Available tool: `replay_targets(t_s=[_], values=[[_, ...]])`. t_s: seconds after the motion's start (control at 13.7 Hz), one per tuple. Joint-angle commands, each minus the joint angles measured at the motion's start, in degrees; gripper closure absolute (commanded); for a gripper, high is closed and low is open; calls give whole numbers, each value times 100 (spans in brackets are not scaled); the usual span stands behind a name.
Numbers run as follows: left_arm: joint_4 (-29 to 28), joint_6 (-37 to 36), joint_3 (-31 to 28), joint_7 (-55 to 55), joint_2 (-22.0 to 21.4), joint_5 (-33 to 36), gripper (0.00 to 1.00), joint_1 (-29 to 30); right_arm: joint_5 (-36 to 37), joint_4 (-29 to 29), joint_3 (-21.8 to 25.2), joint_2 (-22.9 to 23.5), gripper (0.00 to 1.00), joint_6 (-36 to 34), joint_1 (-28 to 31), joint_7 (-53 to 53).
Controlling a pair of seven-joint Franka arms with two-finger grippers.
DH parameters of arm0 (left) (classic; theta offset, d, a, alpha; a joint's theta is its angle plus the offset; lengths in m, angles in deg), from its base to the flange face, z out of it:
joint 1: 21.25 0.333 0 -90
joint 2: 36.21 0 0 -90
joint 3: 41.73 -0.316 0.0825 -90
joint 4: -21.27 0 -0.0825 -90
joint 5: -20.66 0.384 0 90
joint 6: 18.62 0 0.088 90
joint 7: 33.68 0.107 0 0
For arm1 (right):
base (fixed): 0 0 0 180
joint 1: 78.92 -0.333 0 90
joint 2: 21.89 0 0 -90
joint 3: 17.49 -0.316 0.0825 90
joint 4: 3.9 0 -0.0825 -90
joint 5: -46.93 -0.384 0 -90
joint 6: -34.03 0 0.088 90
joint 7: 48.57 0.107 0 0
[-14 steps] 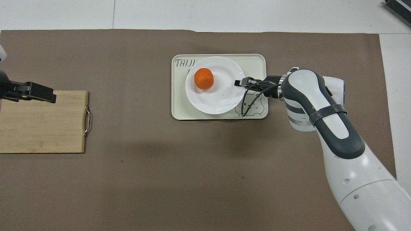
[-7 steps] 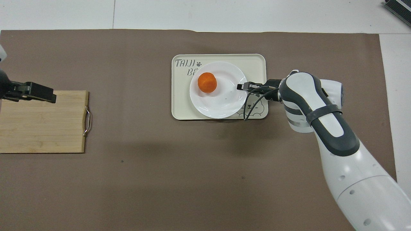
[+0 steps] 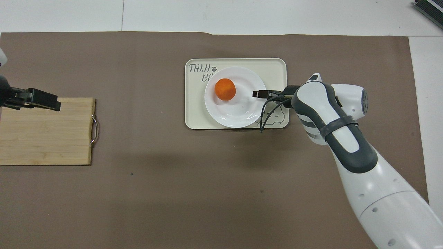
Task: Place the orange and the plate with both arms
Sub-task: 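Open the right gripper and draw it back from the plate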
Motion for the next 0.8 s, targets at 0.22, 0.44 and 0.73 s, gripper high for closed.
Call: replay_targets(t_s=[0.22,0.44,0.73], values=[[-22,-70,53,-62,-48,52,0,62,1964,-62,121,-393,0,95,51,1325],[-22,-70,53,-62,-48,61,0,62,3448,-53,358,-683,0,34,51,1783],[-22,-70,53,-62,-48,61,0,62,4340,-44,631,-1113,0,-588,60,2196]])
